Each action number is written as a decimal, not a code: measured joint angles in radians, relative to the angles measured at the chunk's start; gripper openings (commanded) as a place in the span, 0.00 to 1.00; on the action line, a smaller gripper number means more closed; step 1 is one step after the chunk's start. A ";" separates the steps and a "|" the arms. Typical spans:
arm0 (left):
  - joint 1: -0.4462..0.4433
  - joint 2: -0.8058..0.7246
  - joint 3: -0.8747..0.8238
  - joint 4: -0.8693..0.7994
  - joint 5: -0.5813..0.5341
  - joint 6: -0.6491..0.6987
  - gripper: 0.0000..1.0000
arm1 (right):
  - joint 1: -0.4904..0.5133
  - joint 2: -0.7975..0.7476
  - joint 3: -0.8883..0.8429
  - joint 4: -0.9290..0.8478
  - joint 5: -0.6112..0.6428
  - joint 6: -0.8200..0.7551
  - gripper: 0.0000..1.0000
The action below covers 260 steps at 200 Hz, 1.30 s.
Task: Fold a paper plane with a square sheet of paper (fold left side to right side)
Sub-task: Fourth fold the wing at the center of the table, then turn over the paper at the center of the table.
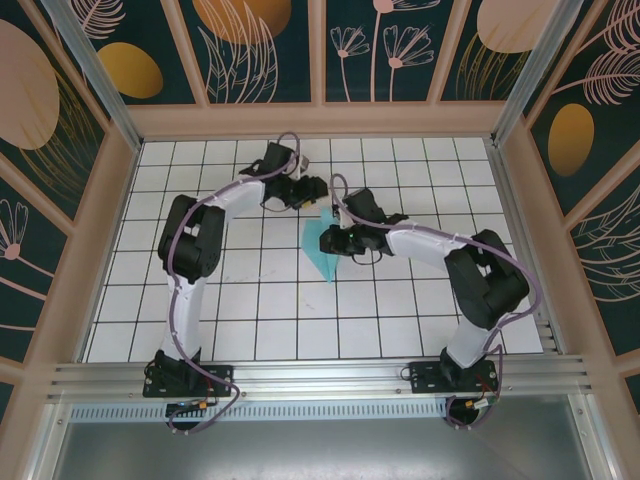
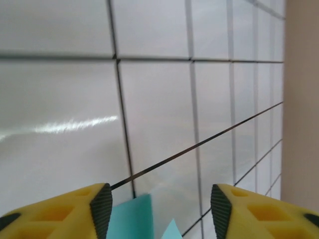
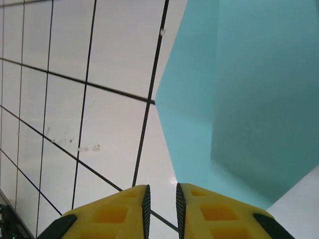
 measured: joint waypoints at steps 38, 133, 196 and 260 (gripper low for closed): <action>0.035 -0.143 -0.011 -0.010 -0.009 0.016 0.63 | -0.107 -0.132 -0.082 0.012 0.004 -0.026 0.37; -0.097 -0.222 -0.460 0.187 0.053 -0.052 0.55 | -0.303 -0.243 -0.272 0.170 -0.110 -0.024 0.43; -0.117 -0.094 -0.407 0.238 0.052 -0.078 0.25 | -0.307 -0.267 -0.309 0.217 -0.154 -0.018 0.49; -0.117 -0.155 -0.378 0.237 0.044 -0.075 0.07 | -0.367 -0.357 -0.428 0.360 -0.311 0.068 0.79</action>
